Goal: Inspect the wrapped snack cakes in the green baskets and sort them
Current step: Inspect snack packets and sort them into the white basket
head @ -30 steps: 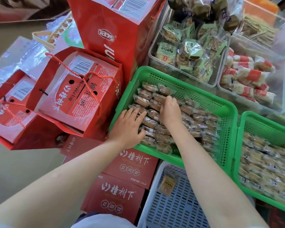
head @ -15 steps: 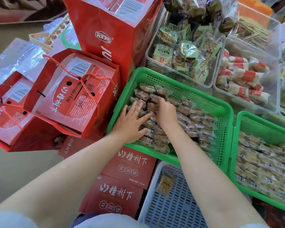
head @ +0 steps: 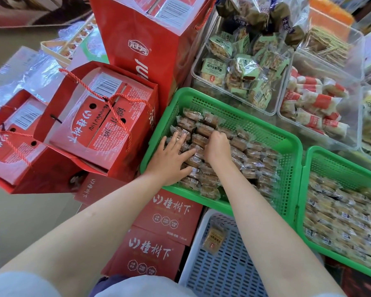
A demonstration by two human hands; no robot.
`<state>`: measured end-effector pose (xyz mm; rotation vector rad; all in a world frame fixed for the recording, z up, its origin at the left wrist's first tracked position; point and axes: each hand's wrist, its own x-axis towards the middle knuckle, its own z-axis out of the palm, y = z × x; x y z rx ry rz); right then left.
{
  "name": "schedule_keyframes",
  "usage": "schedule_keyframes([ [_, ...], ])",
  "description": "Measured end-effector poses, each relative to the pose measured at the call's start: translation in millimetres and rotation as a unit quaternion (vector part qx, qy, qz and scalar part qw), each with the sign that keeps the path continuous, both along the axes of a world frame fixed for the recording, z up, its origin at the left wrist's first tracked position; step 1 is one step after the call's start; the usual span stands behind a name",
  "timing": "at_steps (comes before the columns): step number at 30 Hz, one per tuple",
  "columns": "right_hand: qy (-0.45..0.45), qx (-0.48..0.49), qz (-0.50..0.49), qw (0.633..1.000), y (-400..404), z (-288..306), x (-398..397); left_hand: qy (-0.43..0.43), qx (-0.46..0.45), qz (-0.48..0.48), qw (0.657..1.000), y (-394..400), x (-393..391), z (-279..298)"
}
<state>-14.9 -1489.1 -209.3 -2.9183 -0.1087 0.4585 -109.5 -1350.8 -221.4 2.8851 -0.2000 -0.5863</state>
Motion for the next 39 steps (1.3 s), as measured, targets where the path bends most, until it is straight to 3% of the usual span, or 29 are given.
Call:
schedule_keyframes([
  [5,0.042,0.022,-0.048,0.998,0.8,6.3,9.4,-0.001,-0.004,0.001,1.000,0.5,-0.4,-0.7],
  [10,0.067,0.228,-0.138,0.961,-17.8,16.7,7.4,-0.008,-0.007,-0.002,1.000,1.1,0.2,-3.7],
  [13,0.109,0.345,-0.220,0.906,-28.6,18.2,4.0,-0.010,-0.010,0.000,1.000,1.2,0.7,-5.3],
  [16,0.189,0.495,-0.286,0.799,-35.1,25.7,5.0,-0.010,-0.013,0.002,1.000,1.4,0.9,-6.2],
  [18,0.210,0.535,-0.301,0.761,-38.4,28.6,4.8,-0.011,-0.010,0.001,1.000,1.4,0.6,-5.5],
  [19,0.201,0.529,-0.298,0.769,-38.7,29.2,3.3,-0.011,-0.009,0.001,1.000,1.4,0.5,-5.1],
  [22,0.079,0.391,-0.196,0.896,-37.4,30.3,0.1,-0.011,-0.007,0.000,1.000,1.2,0.6,-3.4],
  [24,0.041,0.308,-0.117,0.943,-31.9,33.0,-3.3,-0.011,-0.006,-0.001,1.000,1.3,0.7,-2.2],
  [30,0.061,0.302,-0.089,0.947,-12.8,35.3,-5.0,-0.006,-0.004,0.001,1.000,1.1,0.0,0.3],
  [34,0.004,0.269,-0.007,0.963,4.5,46.3,1.6,-0.003,-0.003,0.003,1.000,1.6,0.8,-0.3],
  [39,-0.046,0.283,-0.128,0.950,-5.7,41.0,6.0,-0.007,-0.009,0.001,1.000,2.2,1.0,-2.8],
])
